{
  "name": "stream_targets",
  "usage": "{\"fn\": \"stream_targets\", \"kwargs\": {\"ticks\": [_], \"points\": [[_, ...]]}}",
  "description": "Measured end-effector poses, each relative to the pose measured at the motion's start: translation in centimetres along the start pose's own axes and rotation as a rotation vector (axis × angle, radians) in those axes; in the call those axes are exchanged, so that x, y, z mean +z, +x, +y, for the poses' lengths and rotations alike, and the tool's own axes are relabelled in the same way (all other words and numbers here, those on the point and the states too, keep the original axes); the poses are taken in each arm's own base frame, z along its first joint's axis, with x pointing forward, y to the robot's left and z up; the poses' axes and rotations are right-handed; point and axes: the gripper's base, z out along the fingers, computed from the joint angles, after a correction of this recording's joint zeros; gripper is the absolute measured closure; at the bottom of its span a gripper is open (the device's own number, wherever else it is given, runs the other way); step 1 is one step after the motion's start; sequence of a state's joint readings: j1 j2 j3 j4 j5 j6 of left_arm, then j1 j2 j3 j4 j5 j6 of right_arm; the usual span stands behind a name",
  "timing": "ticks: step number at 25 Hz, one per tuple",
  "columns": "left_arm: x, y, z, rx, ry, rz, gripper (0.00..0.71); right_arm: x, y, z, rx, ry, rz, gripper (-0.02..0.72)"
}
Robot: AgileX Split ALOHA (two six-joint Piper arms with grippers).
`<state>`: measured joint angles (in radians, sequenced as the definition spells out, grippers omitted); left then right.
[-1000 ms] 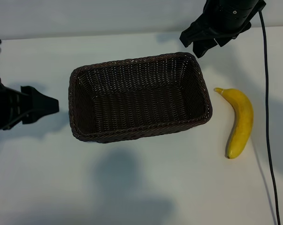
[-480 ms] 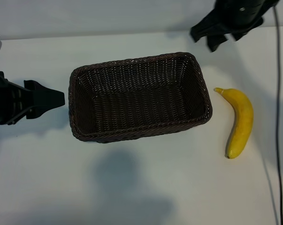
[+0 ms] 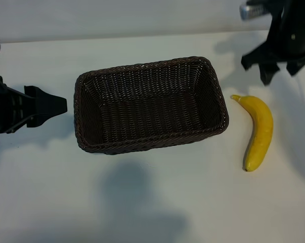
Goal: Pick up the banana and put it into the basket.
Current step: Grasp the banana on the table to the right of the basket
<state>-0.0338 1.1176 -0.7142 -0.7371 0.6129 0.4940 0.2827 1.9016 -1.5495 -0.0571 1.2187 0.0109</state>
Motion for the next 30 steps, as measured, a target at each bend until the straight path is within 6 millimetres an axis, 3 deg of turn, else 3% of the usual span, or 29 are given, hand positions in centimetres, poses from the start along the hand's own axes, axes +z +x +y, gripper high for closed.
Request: {"fn": "stream_targets", "kwargs": {"ticks": [5, 12, 14, 22, 30], "points": [[0.0, 0.0, 0.1, 0.007, -0.006, 0.001, 0.103, 0.2, 0.7, 0.4, 0.011, -0.045, 0.019, 0.162], [0.0, 0.0, 0.2, 0.022, -0.022, 0.001, 0.103, -7.4, 3.3, -0.4, -0.002, 0.007, -0.179, 0.165], [0.0, 0.0, 0.2, 0.022, -0.024, -0.002, 0.103, -8.3, 3.8, -0.5, -0.002, 0.012, -0.205, 0.165], [0.0, 0.0, 0.2, 0.022, -0.025, -0.005, 0.103, -3.5, 5.4, 0.6, -0.007, -0.081, -0.108, 0.165], [0.0, 0.0, 0.2, 0.023, -0.025, -0.003, 0.103, -0.9, 5.2, 1.0, 0.003, -0.108, -0.178, 0.124]]}}
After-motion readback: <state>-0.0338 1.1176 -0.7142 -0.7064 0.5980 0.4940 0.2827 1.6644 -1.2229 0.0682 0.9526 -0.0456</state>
